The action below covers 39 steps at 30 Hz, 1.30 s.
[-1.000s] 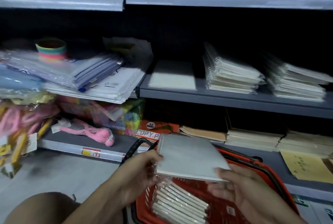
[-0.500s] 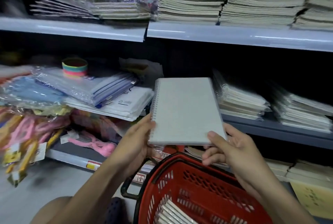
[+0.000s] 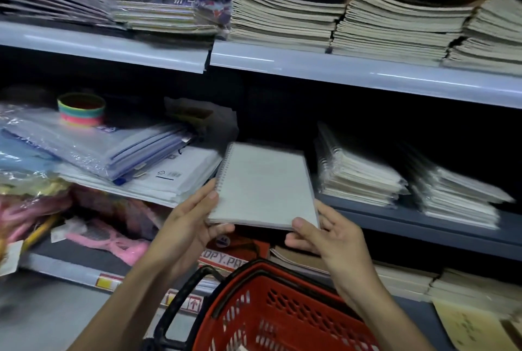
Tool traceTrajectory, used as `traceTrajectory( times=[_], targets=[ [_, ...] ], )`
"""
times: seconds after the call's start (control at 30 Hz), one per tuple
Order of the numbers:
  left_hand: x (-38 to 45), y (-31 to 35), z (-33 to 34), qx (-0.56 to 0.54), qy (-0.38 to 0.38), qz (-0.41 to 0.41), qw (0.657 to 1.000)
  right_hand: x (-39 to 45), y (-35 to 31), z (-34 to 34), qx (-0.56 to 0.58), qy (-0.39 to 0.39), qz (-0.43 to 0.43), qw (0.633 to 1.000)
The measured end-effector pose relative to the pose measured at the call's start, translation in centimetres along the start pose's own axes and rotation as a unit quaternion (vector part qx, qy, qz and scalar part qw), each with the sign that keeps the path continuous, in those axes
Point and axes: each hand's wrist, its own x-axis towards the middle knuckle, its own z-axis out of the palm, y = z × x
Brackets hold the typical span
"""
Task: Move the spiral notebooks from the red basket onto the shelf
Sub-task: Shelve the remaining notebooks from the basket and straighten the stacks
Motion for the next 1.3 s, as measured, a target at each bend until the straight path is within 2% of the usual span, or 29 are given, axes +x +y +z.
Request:
traceTrajectory(
  times=[0.13,0.37,0.5,0.57,0.67,0.83,1.03,1.3],
  targets=[
    [2.0,-0.3,0.3,-0.004,0.013,-0.011,1.0,1.5,0.5,-0.1,0.019,0.022,0.006,1.0],
    [3.4,-2.2,-1.1,-0.047,0.079,-0.029,0.995,4.6,3.4,0.0,-0.022,0.045,0.029,0.998],
    [2.1,-2.6,-1.9,0.072,0.05,-0.002,0.996,3.7,6.1,-1.1,0.007,0.112,0.005,0.994],
    [2.6,-2.2,-2.5,0.123,0.067,0.036,0.989,3.8,6.8,-0.9,0.007,0.139,-0.014,0.99],
    [4.4,-1.9,-3.1,0.158,0.097,0.066,0.98,4.6,6.8,-0.2,-0.002,0.15,-0.032,0.988],
    [7.2,-2.6,-2.8,0.252,0.102,0.082,0.959,6.3,6.2,0.5,-0.004,0.173,-0.029,0.985],
    [11.3,-2.9,-2.3,0.285,0.195,0.095,0.934,10.0,5.6,1.3,-0.081,0.211,-0.015,0.974],
    [13.4,-3.9,-1.0,0.238,0.242,0.081,0.937,12.3,4.9,1.8,-0.144,0.237,0.011,0.961]
  ],
)
